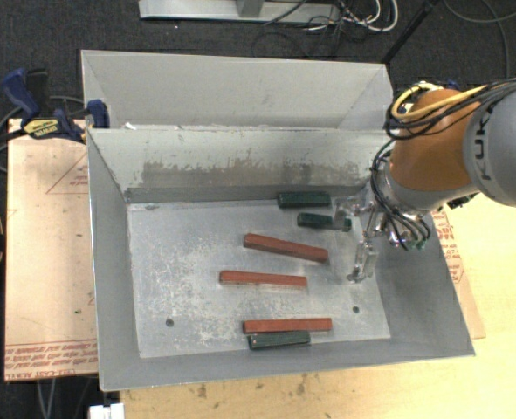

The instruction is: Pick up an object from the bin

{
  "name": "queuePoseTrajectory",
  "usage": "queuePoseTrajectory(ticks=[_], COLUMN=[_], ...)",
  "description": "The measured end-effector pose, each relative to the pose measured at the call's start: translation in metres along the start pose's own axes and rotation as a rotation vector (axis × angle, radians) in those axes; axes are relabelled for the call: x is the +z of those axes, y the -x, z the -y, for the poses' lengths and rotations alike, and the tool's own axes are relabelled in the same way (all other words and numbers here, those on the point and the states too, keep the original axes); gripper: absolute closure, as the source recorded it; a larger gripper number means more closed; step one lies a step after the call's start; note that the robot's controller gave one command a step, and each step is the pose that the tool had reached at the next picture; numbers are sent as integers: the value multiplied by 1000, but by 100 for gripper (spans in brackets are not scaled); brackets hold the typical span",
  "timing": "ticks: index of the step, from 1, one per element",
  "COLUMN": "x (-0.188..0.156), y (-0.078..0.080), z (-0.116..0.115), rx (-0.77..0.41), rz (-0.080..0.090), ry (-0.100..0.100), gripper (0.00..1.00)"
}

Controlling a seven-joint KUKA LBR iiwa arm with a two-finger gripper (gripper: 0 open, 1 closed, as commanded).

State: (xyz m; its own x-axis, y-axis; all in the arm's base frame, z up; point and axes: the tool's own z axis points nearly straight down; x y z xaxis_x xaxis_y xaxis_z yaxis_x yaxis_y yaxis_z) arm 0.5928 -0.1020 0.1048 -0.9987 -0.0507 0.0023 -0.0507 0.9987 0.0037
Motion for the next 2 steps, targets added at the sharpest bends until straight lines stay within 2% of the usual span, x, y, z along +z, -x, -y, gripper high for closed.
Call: queuePoseTrajectory(ticks=[1, 2], x=[37, 32], y=[-20, 15], z=[-61, -116], rx=[-18, 282], rz=[-1, 7], ry=[1, 0], gripper=[0, 0])
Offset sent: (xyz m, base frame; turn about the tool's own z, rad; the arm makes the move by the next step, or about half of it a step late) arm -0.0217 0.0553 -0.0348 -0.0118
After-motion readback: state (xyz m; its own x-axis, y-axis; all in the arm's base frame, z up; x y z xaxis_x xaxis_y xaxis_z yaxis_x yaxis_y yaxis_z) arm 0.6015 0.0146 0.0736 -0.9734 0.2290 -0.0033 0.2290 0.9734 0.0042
